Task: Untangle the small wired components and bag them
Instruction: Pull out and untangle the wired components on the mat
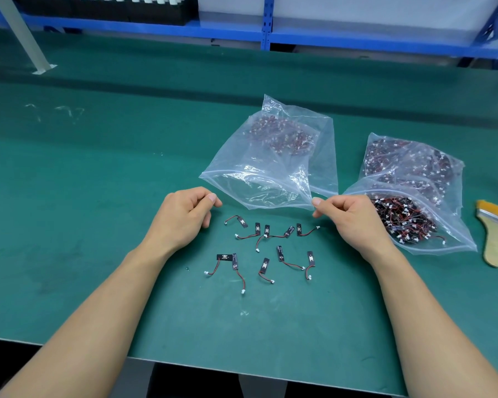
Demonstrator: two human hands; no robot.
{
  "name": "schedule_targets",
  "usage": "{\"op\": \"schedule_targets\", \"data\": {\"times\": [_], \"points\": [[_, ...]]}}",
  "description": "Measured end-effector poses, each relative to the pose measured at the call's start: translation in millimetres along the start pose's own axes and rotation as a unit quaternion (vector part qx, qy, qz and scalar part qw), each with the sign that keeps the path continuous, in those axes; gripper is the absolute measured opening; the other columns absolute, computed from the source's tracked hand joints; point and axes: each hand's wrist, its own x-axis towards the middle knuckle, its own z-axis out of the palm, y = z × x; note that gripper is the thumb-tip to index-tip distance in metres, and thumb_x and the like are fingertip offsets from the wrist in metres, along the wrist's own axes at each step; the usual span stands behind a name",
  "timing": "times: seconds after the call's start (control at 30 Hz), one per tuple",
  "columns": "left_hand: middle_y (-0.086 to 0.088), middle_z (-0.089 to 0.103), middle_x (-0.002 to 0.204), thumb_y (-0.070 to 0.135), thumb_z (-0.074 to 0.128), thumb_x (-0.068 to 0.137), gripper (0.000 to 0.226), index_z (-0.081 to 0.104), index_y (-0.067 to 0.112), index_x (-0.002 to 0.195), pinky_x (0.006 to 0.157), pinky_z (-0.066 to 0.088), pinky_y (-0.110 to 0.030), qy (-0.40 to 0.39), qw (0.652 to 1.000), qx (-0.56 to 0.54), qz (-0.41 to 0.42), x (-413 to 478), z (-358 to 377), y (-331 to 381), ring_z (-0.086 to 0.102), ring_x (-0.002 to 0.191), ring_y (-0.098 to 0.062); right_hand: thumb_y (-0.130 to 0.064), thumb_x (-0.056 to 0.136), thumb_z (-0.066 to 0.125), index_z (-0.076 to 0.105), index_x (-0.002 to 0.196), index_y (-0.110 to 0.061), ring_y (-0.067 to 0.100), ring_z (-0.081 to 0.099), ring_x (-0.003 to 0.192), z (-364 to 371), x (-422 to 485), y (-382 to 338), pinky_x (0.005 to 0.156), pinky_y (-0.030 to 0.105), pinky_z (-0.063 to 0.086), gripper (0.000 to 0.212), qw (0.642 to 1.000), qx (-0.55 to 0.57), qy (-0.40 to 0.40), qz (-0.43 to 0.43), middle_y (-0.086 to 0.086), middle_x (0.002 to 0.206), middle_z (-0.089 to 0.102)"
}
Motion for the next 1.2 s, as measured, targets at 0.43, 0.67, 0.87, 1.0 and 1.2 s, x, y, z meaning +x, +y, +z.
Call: {"op": "schedule_targets", "data": {"times": [0.43,0.67,0.87,1.0,1.2], "points": [[0.006,0.061,0.054,0.03,0.05,0.102,0.029,0.069,0.03,0.081,0.047,0.034,-0.016,-0.003,1.0,-0.008,0.003,0.7,0.2,-0.5,0.04,0.046,-0.006,-0.038,0.092,0.071,0.074,0.064,-0.018,0.008,0.02,0.043,-0.1,0.6,1.1,0.041,0.016,0.02,0.034,1.0,-0.004,-0.002,0.001,-0.012,0.043,0.024],[0.006,0.061,0.055,0.031,0.05,0.102,0.028,0.069,0.032,0.081,0.049,0.035,-0.021,-0.005,1.0,-0.004,0.002,0.9,0.2,-1.5,0.041,0.047,-0.006,-0.04,0.091,0.071,0.075,0.064,-0.025,0.011,0.024,0.046,0.2,1.9,2.6,0.042,0.017,0.021,0.031,1.0,-0.004,-0.006,-0.013,-0.004,0.048,0.032],[0.006,0.062,0.056,0.032,0.049,0.102,0.028,0.069,0.033,0.082,0.053,0.037,-0.026,-0.008,1.0,0.002,0.002,0.1,0.0,-0.6,0.041,0.048,-0.006,-0.04,0.091,0.071,0.075,0.065,-0.024,0.01,0.022,0.045,-0.1,2.6,4.3,0.042,0.017,0.021,0.031,1.0,-0.002,-0.006,-0.013,-0.007,0.045,0.028],[0.011,0.066,0.068,0.036,0.058,0.095,0.015,0.068,0.033,0.084,0.061,0.043,-0.026,-0.002,0.999,-0.025,0.027,-4.7,-0.4,7.3,0.049,0.058,-0.007,-0.04,0.091,0.071,0.075,0.065,-0.025,0.012,0.024,0.046,-0.4,2.7,4.5,0.043,0.017,0.021,0.031,1.0,-0.002,-0.007,-0.015,-0.004,0.048,0.032],[0.031,0.044,0.135,0.079,0.072,0.063,0.081,0.051,0.043,0.133,0.106,0.03,-0.014,-0.204,0.958,0.106,0.172,-29.3,1.2,14.7,0.039,0.133,-0.001,-0.041,0.091,0.071,0.075,0.064,-0.024,0.009,0.02,0.041,1.7,2.2,3.5,0.04,0.016,0.019,0.032,1.0,0.006,-0.017,-0.014,-0.011,0.041,0.025]]}}
